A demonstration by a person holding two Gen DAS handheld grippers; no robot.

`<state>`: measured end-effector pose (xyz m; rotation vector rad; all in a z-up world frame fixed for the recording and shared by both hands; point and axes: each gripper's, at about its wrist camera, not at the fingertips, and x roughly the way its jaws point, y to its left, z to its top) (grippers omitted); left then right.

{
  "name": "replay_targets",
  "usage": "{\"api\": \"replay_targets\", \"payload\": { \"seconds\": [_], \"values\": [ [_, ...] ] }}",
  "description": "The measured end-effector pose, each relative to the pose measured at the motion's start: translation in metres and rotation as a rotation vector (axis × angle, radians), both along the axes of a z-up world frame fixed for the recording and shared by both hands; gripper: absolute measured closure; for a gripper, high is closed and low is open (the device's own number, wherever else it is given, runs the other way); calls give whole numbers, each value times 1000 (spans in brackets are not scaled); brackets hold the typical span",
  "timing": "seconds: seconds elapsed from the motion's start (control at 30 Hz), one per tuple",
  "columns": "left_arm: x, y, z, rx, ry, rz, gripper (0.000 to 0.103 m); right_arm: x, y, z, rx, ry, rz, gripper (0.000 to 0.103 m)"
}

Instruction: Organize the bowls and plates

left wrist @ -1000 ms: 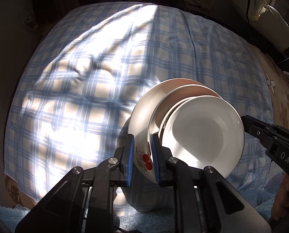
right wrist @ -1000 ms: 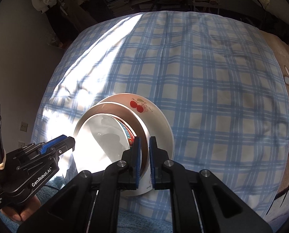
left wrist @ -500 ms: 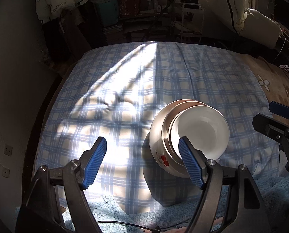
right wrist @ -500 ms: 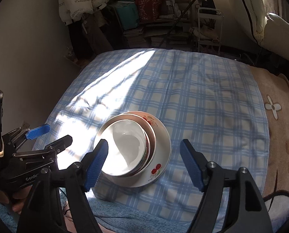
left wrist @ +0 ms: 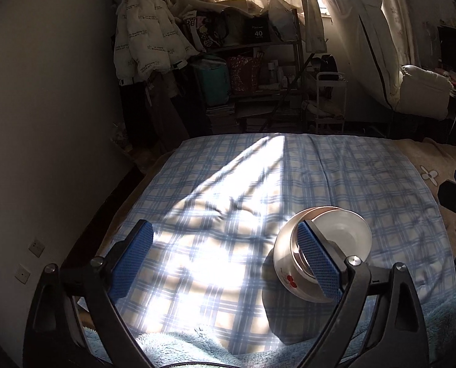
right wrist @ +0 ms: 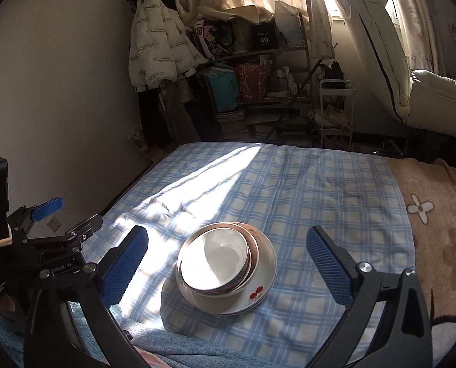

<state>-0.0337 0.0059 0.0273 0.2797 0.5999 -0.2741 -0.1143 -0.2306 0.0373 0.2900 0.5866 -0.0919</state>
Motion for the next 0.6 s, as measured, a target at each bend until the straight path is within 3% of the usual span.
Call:
{"api": "replay_targets", "payload": {
  "seconds": [0.3, 0.6],
  "values": [
    [-11, 8, -6, -17, -76, 25, 9, -7, 8, -1, -122, -34, -57, 0],
    [-7, 11, -12, -18, -81, 34, 9, 2, 13, -8, -185, -20, -74, 0]
  ]
}}
